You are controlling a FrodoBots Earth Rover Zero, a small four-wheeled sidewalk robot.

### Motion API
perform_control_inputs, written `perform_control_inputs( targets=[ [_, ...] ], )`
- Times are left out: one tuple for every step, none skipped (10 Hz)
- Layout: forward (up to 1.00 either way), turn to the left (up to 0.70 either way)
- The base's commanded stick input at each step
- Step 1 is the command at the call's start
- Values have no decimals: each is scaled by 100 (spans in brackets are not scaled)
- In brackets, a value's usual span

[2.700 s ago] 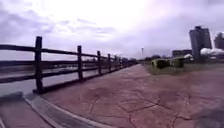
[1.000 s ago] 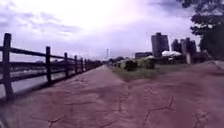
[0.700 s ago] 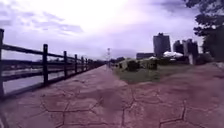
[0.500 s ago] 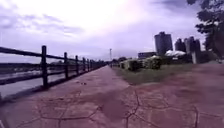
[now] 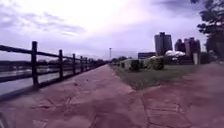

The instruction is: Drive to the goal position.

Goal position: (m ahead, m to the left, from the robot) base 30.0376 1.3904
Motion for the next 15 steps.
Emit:
perform_control_inputs(
  targets=[
    [100,37],
    [100,28],
    [100,0],
    [100,0],
    [100,0],
    [100,0],
    [100,0],
    [100,0],
    [100,0],
    [100,0],
    [100,0],
    [100,0],
    [100,0],
    [100,0],
    [100,0]
  ],
)
